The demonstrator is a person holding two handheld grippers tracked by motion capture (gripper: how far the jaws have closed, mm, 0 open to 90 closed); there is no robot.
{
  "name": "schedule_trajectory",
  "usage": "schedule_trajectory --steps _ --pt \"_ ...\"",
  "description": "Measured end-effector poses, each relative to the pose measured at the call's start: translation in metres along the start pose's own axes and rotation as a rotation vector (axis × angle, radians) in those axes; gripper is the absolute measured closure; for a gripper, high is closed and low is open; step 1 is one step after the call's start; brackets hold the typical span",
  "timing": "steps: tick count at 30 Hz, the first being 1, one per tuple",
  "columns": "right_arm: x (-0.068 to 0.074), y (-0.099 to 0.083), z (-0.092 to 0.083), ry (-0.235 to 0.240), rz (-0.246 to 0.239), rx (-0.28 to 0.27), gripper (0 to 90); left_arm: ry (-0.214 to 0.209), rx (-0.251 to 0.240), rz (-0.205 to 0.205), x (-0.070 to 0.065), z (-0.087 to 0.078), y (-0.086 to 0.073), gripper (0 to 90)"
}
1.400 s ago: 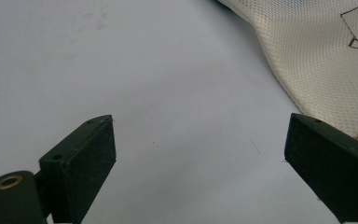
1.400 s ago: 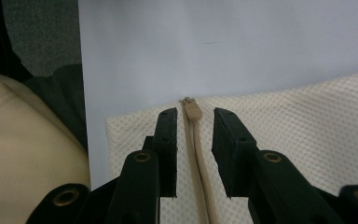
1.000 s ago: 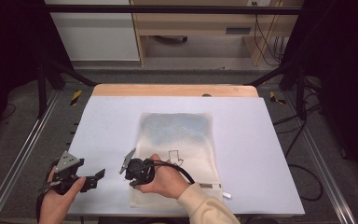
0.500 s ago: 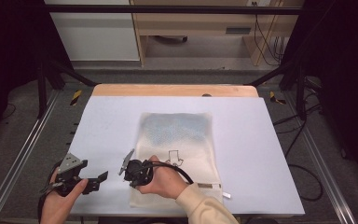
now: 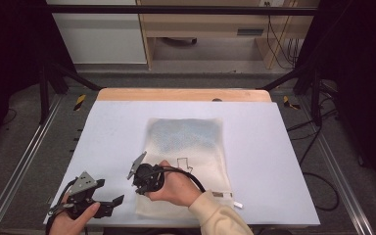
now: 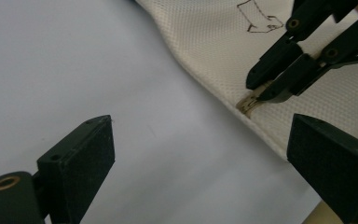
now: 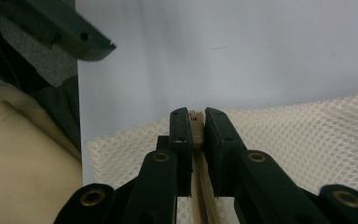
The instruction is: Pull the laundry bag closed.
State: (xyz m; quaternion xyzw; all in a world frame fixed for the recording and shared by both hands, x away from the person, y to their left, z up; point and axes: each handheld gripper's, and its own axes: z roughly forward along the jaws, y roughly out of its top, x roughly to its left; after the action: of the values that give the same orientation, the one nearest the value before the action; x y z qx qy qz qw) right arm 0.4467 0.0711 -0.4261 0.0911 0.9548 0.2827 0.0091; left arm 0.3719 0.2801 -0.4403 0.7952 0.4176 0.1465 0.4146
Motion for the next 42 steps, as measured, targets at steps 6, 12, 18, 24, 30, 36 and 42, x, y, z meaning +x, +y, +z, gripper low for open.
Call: schedule_trajectory --steps 6,12,18,24,30,36,42 --pt "-0.001 0.000 -0.003 0.008 0.004 -0.010 82.1 -0.041 0.018 0.016 -0.009 0.010 0.001 7.7" --pt "0.000 0.000 -0.004 0.008 0.008 -0.016 82.1 -0.088 0.041 0.041 -0.021 0.023 0.003 11.5" --pt "0.001 0.002 -0.010 -0.002 0.003 -0.036 82.1 -0.077 0.054 0.057 -0.028 0.037 0.007 19.1" --pt "0.001 0.002 -0.017 -0.006 0.003 -0.048 82.1 -0.072 0.074 0.053 -0.028 0.044 0.007 24.3" --pt "0.002 0.003 -0.017 -0.007 -0.006 -0.048 82.2 -0.117 0.099 0.044 -0.026 0.051 0.007 29.0" --pt "0.002 0.003 -0.018 -0.008 -0.008 -0.050 82.2 -0.177 0.111 0.025 -0.024 0.056 0.007 32.7" --pt "0.001 0.003 -0.019 -0.007 -0.017 -0.057 82.2 -0.225 0.111 0.007 -0.025 0.059 0.007 37.6"
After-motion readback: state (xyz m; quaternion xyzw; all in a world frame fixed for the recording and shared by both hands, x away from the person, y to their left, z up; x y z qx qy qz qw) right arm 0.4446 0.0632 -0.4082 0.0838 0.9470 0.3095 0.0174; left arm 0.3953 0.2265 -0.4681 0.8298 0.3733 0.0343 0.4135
